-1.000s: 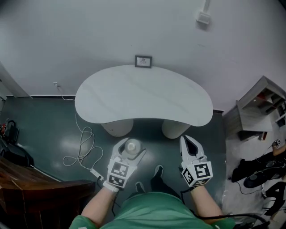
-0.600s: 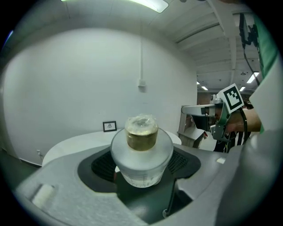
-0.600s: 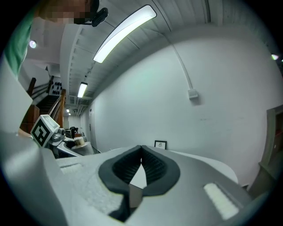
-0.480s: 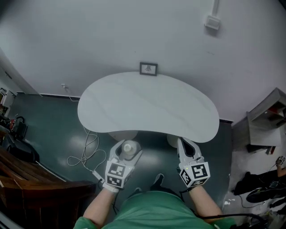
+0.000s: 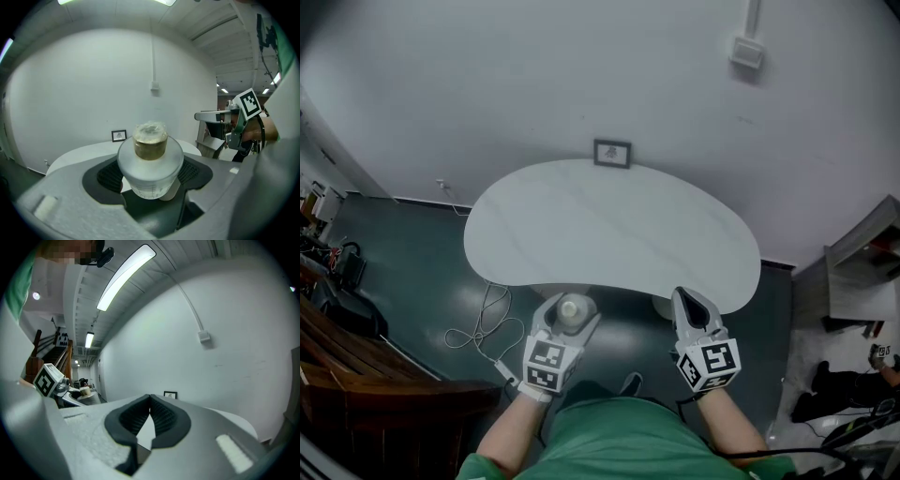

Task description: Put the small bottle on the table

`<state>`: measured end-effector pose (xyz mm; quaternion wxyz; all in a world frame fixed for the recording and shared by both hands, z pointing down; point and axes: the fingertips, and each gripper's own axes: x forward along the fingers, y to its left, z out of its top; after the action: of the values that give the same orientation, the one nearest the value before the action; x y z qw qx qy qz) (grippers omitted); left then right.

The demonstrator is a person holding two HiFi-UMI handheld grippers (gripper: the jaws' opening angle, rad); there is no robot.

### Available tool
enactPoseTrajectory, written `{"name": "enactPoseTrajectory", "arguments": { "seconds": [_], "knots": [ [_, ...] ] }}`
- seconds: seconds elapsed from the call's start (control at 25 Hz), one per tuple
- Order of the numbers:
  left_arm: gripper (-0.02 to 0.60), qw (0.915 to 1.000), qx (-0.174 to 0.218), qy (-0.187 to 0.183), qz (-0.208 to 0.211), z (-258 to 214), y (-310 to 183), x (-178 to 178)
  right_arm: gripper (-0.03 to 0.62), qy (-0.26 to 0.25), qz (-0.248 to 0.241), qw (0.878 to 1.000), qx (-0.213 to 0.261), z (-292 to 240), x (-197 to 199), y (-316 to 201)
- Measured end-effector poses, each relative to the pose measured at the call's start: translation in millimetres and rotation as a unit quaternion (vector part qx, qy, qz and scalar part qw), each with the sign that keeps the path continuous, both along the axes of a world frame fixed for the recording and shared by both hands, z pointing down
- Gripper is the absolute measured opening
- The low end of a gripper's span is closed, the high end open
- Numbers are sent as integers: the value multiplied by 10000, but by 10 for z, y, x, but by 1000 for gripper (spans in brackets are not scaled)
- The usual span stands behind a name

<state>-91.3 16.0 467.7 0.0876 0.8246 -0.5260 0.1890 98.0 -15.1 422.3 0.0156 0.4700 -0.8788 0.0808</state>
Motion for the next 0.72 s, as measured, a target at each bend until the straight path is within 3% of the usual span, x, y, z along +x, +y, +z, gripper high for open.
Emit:
{"name": "enactPoseTrajectory", "arguments": {
  "seconds": [0.4,0.72],
  "knots": [
    [344,9999,-59,-103,109,96,-294,70,3,-46,180,9998,-89,69,145,-199],
    [344,9989,-103,-90,456,233,-734,53,3,87,470,9988,-138,100,109,-465]
  ]
}}
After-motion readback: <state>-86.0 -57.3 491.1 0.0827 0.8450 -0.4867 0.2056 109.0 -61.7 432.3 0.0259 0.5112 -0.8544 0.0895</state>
